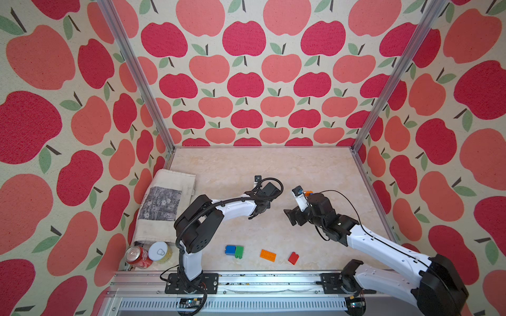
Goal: Assemble the letter p with lego
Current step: Assemble the lego brick with the lego brick.
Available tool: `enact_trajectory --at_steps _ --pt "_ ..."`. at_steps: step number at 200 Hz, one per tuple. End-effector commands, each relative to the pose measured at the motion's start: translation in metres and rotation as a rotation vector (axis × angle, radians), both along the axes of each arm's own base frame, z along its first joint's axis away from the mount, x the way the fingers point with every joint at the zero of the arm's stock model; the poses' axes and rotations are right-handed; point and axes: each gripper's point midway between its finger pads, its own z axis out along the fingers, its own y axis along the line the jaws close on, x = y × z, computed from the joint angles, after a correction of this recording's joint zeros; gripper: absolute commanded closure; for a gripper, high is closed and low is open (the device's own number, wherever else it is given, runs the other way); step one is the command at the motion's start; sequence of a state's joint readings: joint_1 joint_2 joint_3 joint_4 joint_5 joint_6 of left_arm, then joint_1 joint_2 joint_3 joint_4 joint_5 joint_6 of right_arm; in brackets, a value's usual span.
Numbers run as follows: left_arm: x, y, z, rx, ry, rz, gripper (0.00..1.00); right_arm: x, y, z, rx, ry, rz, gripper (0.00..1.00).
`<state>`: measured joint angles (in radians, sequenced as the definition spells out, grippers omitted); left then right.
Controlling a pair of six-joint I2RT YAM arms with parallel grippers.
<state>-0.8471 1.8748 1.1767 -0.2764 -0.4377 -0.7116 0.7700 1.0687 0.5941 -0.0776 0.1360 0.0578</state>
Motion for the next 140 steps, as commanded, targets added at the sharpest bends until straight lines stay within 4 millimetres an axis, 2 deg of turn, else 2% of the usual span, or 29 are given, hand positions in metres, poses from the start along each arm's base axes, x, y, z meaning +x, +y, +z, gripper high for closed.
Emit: enact_trajectory --at_steps 1,39,62,85,113,140 --pt "-0.028 0.015 -0.037 0.077 0.135 -0.035 1.00 -0.001 -0.001 0.007 0.009 -0.002 0.002 0.07" --pt "-0.026 0.015 -0.046 0.071 0.163 -0.035 1.00 -0.001 -0.002 0.010 0.009 -0.005 0.002 0.06" --pt "-0.027 0.019 -0.053 0.120 0.245 -0.020 1.00 -0.004 -0.004 0.010 0.003 0.000 0.007 0.07" --pt "-0.032 0.027 -0.063 0.216 0.354 -0.010 1.00 -0.009 -0.009 0.003 -0.023 0.027 0.004 0.07" --pt "-0.042 0.029 -0.077 0.221 0.439 -0.021 1.00 -0.015 -0.016 -0.003 -0.019 0.064 -0.024 0.07" --pt "-0.045 0.031 -0.074 0.203 0.437 -0.007 1.00 -0.024 -0.021 -0.005 0.025 0.116 -0.060 0.09"
